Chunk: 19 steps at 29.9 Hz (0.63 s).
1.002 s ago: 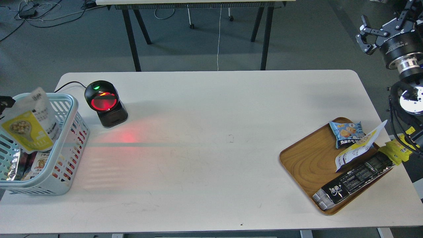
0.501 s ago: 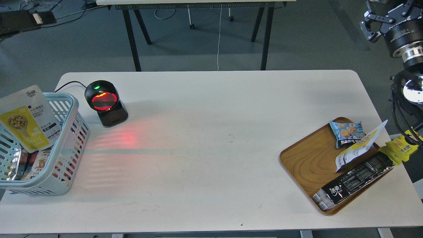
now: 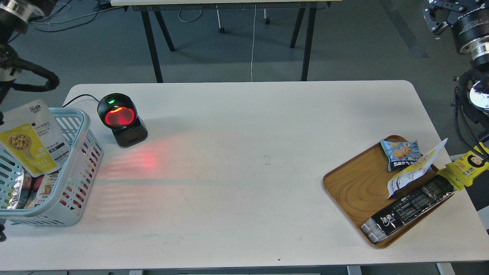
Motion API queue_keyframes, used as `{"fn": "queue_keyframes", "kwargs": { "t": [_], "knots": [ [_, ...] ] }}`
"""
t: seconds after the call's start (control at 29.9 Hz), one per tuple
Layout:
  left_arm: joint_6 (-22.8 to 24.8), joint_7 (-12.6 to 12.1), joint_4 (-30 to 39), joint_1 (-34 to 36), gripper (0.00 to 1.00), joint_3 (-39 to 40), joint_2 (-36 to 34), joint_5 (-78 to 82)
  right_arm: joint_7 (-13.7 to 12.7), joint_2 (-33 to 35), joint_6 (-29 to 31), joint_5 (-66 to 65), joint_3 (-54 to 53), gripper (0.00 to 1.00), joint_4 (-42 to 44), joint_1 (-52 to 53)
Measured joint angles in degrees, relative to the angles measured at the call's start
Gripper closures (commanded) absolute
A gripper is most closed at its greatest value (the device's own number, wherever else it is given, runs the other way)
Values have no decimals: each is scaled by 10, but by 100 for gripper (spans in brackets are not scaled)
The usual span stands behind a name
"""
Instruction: Scan snack and place in basket
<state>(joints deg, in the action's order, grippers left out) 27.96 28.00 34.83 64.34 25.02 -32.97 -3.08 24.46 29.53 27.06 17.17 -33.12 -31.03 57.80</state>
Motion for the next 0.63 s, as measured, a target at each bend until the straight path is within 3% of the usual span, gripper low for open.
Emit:
{"fn": "queue_keyframes", "kwargs": {
  "t": [0.07, 0.13, 0.2, 0.3, 0.63],
  "knots": [
    [0, -12, -47, -1, 0, 9, 33, -53, -33, -4, 0, 1, -20, 1, 5, -3],
    [0, -40, -80, -2, 0, 25, 56, -93, -49, -11, 0, 2, -38, 1, 13, -5],
    [0, -80, -108, -4, 0, 48, 80, -127, -55, -22, 1, 2, -48, 1, 21, -7],
    [0, -119, -131, -13, 0, 88, 112, -160, -57, -32, 1, 2, -58, 1, 33, -8],
    [0, -130, -135, -52, 0, 133, 144, -197, -58, -41, 9, 1, -57, 1, 48, -9]
  ]
}}
